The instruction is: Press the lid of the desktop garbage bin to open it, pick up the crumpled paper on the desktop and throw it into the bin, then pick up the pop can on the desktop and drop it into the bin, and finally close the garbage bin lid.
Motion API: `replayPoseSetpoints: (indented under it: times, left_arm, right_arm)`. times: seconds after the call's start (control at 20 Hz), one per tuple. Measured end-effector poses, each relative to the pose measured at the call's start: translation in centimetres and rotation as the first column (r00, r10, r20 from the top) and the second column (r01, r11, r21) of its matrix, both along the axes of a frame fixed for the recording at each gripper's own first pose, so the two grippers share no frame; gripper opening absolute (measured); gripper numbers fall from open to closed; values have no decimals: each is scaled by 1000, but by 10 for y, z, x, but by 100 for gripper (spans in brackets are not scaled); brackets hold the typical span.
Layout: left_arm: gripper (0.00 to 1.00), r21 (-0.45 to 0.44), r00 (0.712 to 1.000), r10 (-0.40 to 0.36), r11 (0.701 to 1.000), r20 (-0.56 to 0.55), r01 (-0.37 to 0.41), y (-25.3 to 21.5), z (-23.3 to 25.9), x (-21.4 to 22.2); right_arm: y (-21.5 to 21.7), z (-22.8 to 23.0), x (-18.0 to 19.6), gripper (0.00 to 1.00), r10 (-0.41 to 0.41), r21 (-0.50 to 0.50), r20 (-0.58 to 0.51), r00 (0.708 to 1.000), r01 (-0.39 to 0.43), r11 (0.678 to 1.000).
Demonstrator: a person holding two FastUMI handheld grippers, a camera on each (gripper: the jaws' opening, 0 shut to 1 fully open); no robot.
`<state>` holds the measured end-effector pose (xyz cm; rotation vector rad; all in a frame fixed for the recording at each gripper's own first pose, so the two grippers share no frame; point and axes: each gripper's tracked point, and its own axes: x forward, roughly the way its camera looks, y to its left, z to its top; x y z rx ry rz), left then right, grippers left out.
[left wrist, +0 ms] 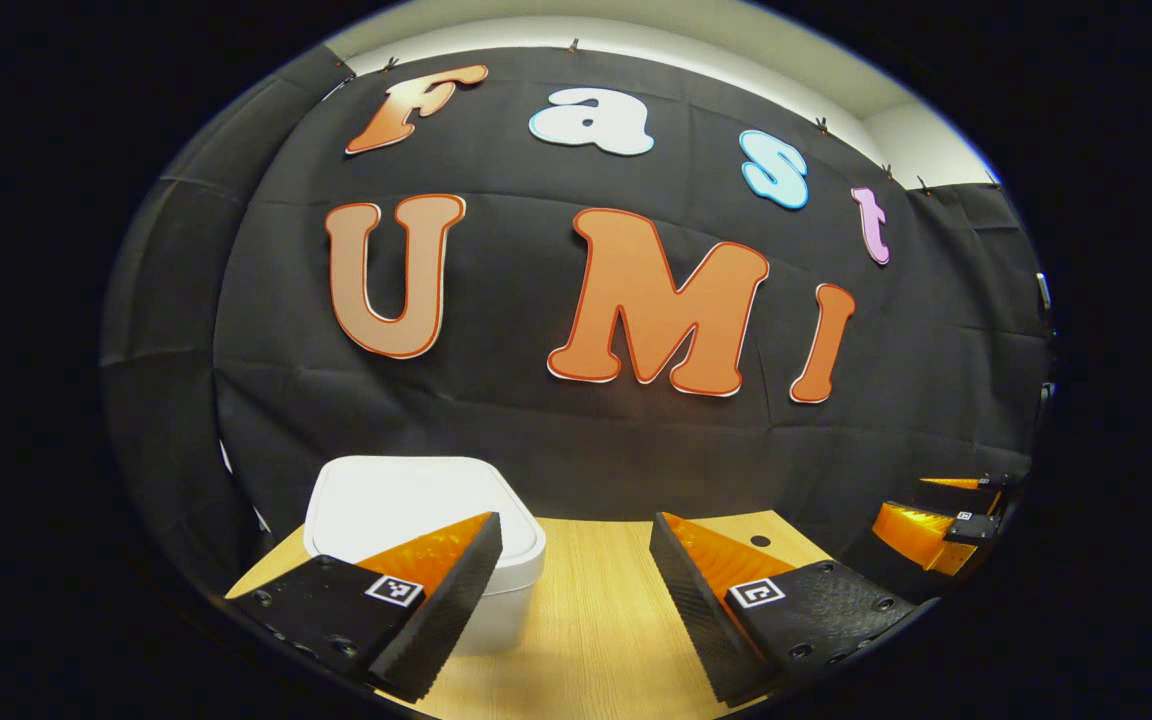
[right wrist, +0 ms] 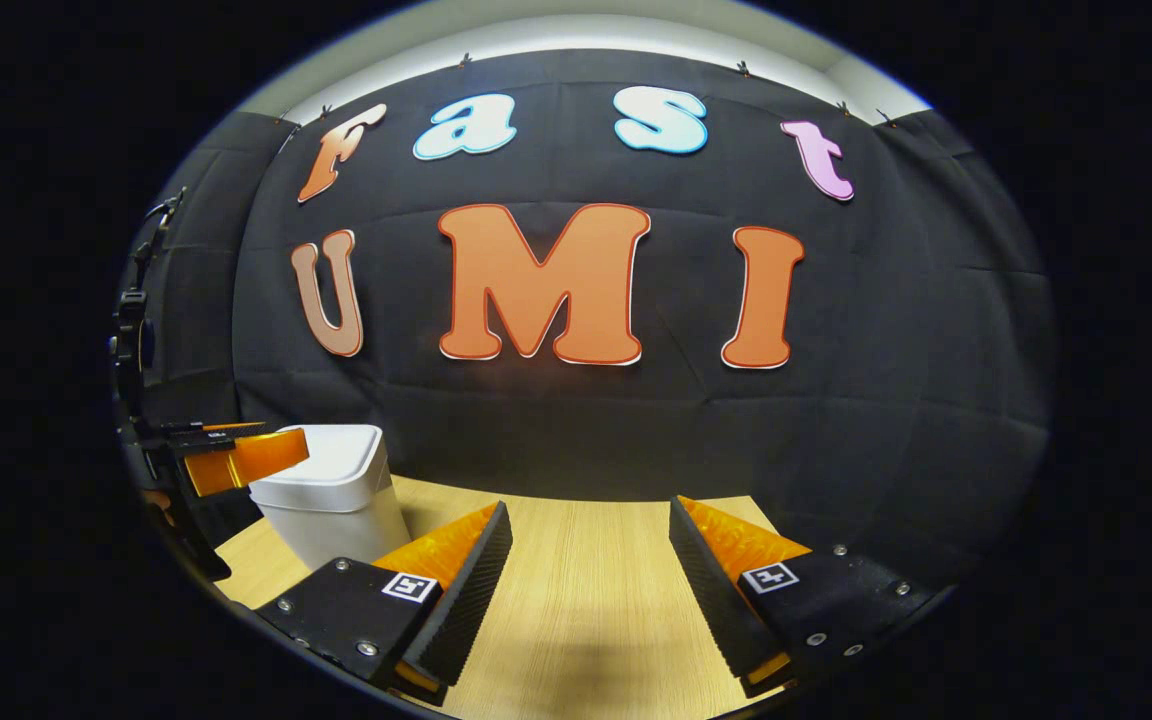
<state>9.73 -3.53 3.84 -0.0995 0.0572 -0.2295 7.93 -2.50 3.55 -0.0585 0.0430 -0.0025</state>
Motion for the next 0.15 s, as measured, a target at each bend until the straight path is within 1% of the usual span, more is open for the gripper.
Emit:
replayPoseSetpoints:
  times: [0.15]
  left_arm:
    - [95,18,1000,-2,1000,14,2,-1,4,-1]
  right_arm:
    - [0,0,-1,95,3,1,0,1000,-3,1000]
